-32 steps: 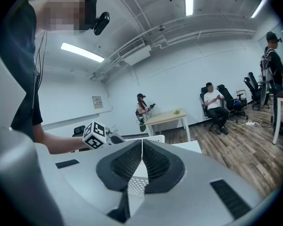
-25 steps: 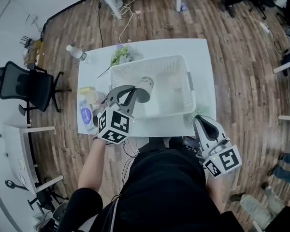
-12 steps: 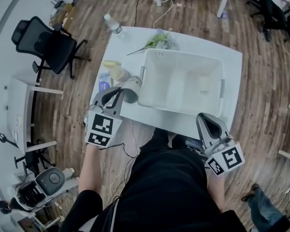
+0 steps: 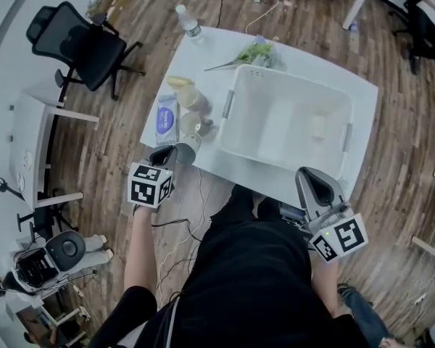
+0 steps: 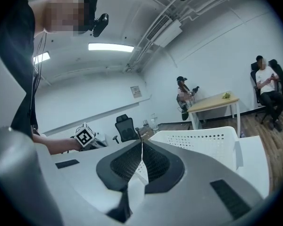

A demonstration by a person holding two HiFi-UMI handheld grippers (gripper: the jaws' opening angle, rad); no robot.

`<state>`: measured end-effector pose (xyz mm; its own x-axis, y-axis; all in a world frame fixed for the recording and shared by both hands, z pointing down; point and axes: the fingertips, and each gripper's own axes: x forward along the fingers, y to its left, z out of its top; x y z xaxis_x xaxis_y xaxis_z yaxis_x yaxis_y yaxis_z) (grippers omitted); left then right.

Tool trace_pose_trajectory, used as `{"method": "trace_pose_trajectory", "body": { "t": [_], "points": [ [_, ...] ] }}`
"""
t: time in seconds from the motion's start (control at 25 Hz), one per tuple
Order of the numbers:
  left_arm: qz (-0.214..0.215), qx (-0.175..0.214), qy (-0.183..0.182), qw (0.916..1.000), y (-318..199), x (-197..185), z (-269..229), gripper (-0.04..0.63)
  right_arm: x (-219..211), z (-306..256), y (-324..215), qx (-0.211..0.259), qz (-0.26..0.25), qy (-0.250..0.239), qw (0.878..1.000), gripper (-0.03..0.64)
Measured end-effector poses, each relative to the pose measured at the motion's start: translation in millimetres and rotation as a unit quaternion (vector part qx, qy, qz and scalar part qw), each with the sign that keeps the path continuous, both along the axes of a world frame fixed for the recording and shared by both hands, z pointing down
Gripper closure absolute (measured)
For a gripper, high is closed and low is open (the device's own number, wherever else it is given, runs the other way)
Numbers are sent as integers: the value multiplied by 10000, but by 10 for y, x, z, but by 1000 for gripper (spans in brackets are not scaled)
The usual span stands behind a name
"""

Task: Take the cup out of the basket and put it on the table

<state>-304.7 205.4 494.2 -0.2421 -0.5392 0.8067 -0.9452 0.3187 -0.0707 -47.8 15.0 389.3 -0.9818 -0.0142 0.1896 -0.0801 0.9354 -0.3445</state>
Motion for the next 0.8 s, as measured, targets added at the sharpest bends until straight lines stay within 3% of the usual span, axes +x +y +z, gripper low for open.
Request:
{"method": "trace_pose_trajectory", "body": {
  "t": [0.16, 0.4, 0.8],
  "points": [
    [-298, -360, 686, 9966, 103, -72, 560, 578, -45, 3, 13, 1, 29, 56, 10000, 591],
    [-371, -969, 1126, 9882, 88, -44, 1177, 578, 76, 47, -49, 10, 180, 128, 9998, 591],
    [-440, -1206, 1975, 9719, 25, -51, 1503, 578, 187, 48, -122, -9, 517, 232, 9984, 591]
  ]
}}
